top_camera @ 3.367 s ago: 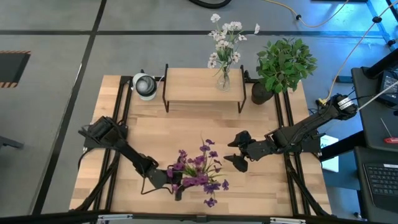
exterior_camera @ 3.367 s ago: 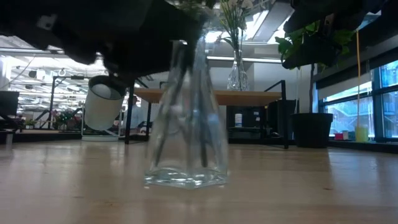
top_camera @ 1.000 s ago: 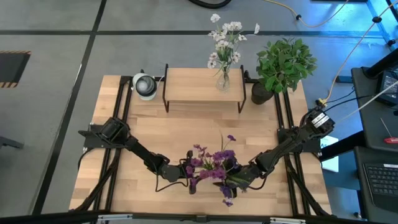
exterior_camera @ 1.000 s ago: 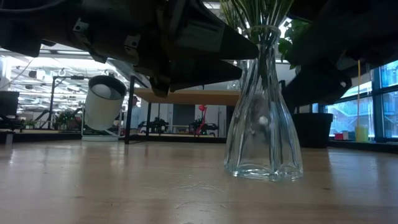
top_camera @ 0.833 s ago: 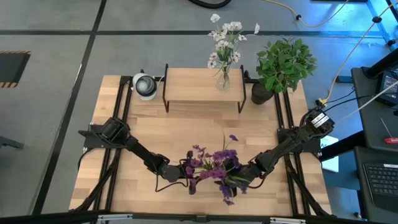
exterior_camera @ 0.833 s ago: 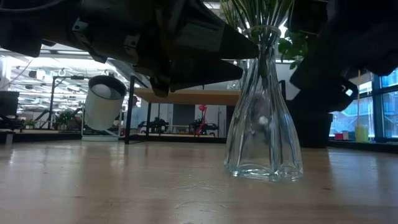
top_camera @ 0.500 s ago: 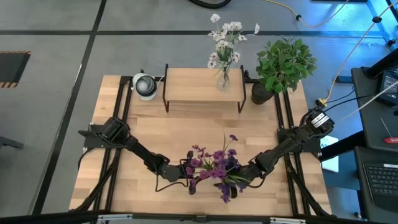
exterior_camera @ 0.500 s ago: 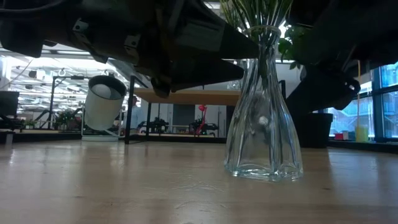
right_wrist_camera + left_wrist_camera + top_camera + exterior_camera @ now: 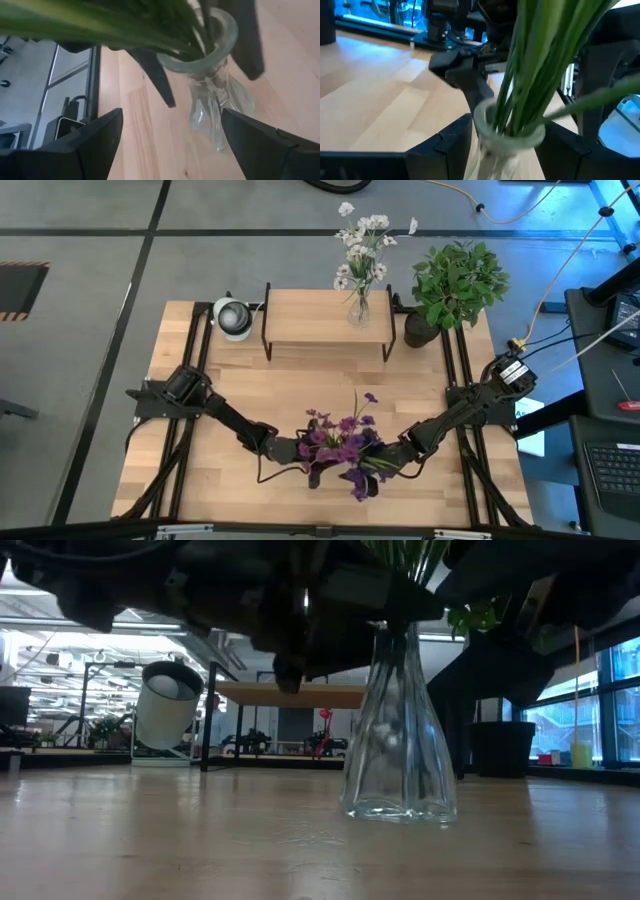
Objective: Pick and place flowers into a vace then onto a shelf
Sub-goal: Put the transparent vase on the shelf
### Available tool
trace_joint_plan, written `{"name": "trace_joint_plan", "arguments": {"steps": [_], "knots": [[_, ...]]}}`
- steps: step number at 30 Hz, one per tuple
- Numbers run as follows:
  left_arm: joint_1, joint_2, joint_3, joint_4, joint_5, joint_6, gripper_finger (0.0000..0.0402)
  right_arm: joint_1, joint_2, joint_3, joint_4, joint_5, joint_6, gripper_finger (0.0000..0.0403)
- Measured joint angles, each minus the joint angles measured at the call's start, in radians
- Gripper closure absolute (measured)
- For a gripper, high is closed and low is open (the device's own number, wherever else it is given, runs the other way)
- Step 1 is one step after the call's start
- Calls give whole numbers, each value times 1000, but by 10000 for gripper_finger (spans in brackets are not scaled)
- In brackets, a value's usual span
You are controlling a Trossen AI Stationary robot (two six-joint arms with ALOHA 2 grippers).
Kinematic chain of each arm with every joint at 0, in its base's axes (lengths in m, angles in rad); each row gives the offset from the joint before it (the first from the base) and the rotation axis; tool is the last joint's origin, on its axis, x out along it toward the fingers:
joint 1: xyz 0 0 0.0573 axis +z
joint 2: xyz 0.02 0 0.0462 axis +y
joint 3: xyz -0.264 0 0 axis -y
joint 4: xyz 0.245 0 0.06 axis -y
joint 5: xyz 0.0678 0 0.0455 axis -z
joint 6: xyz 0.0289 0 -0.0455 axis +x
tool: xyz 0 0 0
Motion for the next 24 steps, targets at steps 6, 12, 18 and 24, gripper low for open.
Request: {"name": "trace_joint_plan", "arguments": {"steps": [6,12,18,24], "knots": [[25,0,33,-37,0,30,212,0,0,0,13,-1,-18,63],[23,0,38,-145,23,4,240,1,0,0,7,-1,-18,63],[12,-1,39,-177,-5,-51,274,1,0,0,4,-1,-19,63],[13,-2,39,-170,-12,-53,288,1,0,0,-10,-1,-20,63]]}}
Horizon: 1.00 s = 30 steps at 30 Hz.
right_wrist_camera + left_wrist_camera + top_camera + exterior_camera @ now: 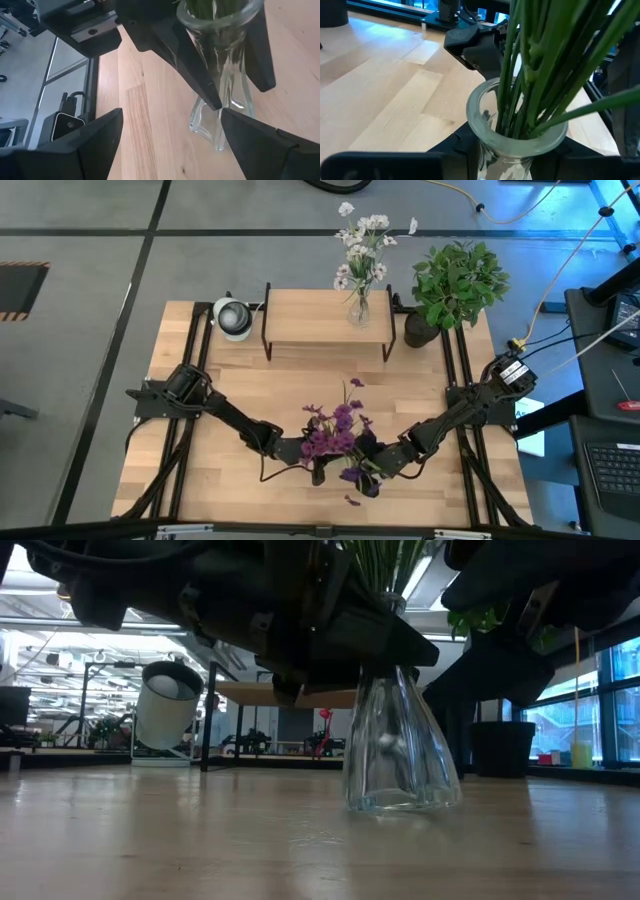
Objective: Pick and place flowers into a vace then onto a shelf
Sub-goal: Put the transparent vase on the shelf
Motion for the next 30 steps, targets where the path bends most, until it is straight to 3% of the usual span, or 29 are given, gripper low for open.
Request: {"name": "trace_joint_plan", "arguments": {"steps": [10,19,24,30], "knots": [[0,-34,-3,-24,-60,-4,292,11,-11,0,-28,0,2,63],[19,-280,-2,-228,-241,120,292,13,-191,0,-201,9,-43,63],[111,-468,-2,-433,-233,115,292,7,-310,0,-249,9,-54,63],[289,-618,-2,-540,-195,189,292,-9,-402,0,-252,10,-97,63]]}}
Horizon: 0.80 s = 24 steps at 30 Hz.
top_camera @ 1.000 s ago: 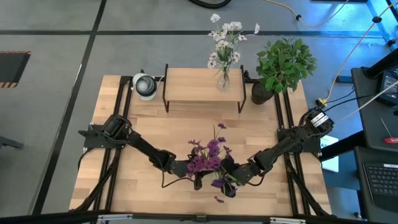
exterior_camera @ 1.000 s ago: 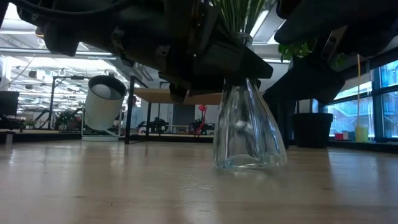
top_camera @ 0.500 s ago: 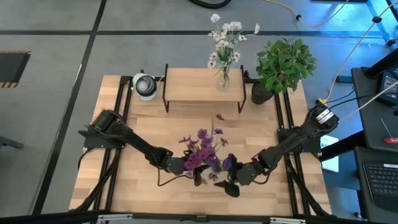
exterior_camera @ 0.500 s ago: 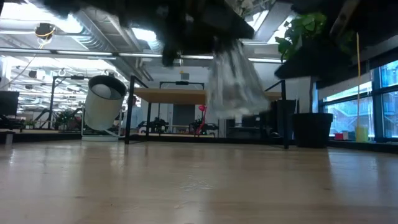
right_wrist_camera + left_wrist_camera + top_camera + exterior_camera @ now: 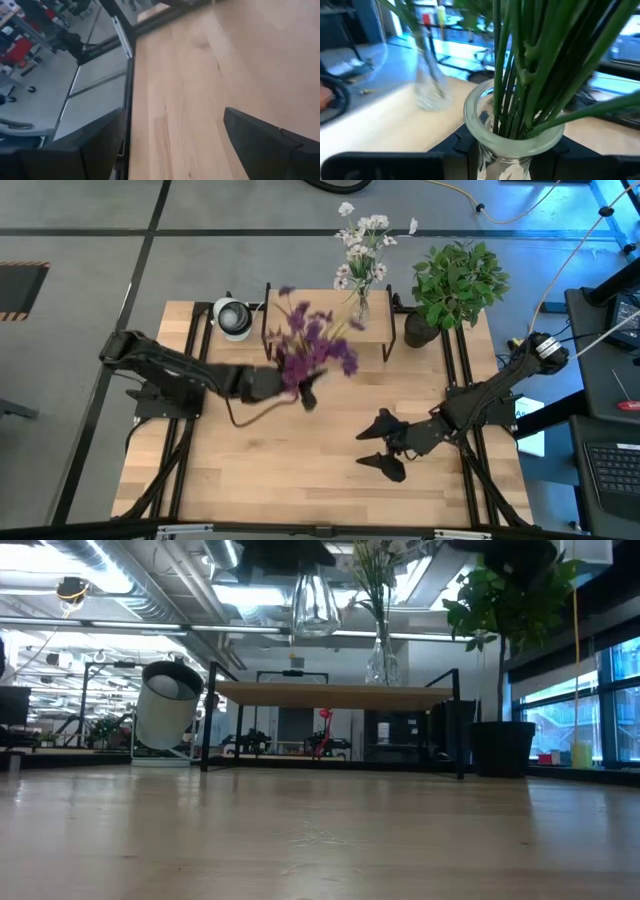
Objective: Pick and place flowers into a vace then onto a shelf
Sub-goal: Put the transparent vase on the shelf
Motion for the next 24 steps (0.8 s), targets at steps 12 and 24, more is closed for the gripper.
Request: {"name": "trace_joint_plan", "arguments": {"steps": [12,24], "knots": [[391,-49,0,-82,202,47,292,-95,-13,0,-36,-1,-60,63],[545,-13,0,-109,279,77,292,-236,-12,0,-76,-52,-92,63]]}}
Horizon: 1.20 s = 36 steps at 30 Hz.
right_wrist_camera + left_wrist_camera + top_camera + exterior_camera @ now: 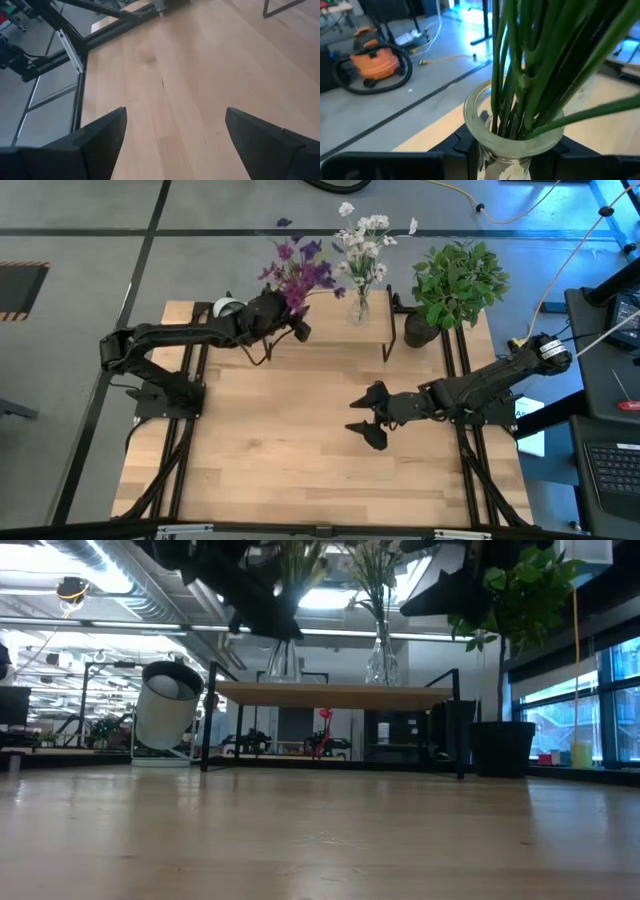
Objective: Pick and place flowers into a vace then onto a shelf
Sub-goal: Put the transparent vase on the shelf, then return to Home Position
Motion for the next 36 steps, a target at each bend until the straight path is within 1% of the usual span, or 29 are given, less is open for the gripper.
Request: {"name": "trace_joint_plan", "arguments": {"steps": [3,8,14,16,21,25,28,36], "knots": [[20,30,0,-4,4,0,292,-11,0,0,-5,-5,0,63],[32,63,5,35,18,-1,292,-15,0,0,-31,-5,0,63],[38,75,5,38,24,4,292,-15,0,0,-44,-5,0,63],[38,75,5,35,25,9,283,-15,0,0,-45,-5,0,63],[39,80,0,8,63,32,230,-15,0,0,-45,-5,0,63],[38,80,-1,10,64,32,201,-15,0,0,-46,-5,0,63],[38,76,-1,13,60,29,193,-14,0,0,-47,-10,0,63],[38,39,0,-5,55,29,194,-14,0,0,-76,-12,3,63]]}}
